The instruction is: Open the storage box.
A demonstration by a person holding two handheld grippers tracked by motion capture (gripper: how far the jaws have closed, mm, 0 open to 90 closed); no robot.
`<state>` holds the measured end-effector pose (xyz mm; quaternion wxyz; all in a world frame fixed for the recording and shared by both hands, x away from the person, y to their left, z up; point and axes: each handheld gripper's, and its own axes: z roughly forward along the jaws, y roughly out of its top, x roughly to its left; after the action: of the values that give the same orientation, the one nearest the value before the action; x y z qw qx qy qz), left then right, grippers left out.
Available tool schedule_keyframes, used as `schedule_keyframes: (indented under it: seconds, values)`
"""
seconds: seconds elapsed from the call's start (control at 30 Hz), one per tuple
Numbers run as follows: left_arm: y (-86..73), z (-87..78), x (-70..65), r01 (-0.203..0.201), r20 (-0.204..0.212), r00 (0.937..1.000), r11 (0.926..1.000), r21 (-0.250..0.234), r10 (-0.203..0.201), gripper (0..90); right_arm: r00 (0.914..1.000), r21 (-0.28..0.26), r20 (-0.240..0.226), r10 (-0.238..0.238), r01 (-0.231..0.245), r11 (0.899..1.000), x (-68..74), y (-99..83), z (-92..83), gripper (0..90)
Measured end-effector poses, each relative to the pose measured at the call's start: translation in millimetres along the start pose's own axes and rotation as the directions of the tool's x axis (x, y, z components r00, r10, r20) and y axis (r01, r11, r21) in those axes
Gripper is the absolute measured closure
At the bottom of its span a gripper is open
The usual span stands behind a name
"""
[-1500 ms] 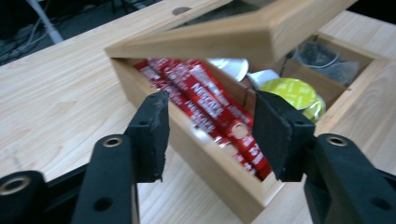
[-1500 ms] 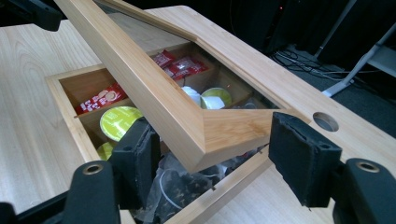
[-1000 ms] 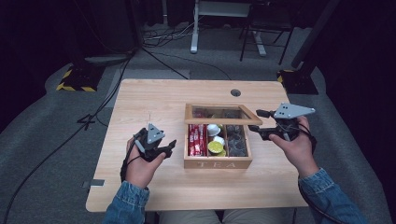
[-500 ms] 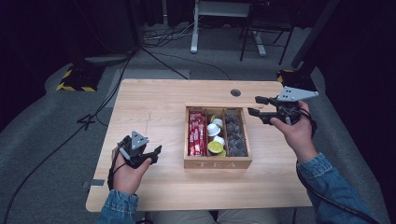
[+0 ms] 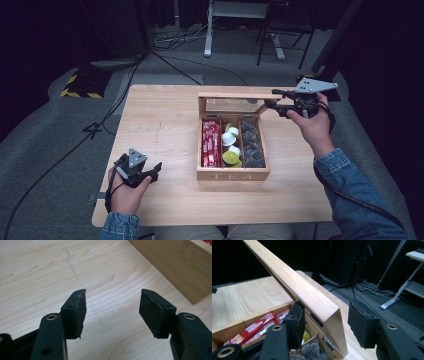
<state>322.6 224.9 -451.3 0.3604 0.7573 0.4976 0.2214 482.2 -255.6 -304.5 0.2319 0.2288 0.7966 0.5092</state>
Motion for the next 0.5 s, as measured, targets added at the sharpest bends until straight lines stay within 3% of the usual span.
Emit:
schedule_keyframes:
  seconds: [0.07,0.5]
  values:
    - [-4.9,-1.4,2.3,0.029,0.008,0.9996,0.9996,-0.001,-0.029,39.2,1.0,-0.004,0.007,-0.006,0.006,1.0,-4.3,3.0,2.2,49.7]
    - [-25.6,-0.7,13.9,0.035,-0.026,0.9991,0.9989,0.03,-0.035,34.1,0.9986,-0.024,0.053,0.008,-0.007,1.0,-30.2,20.4,21.0,52.4]
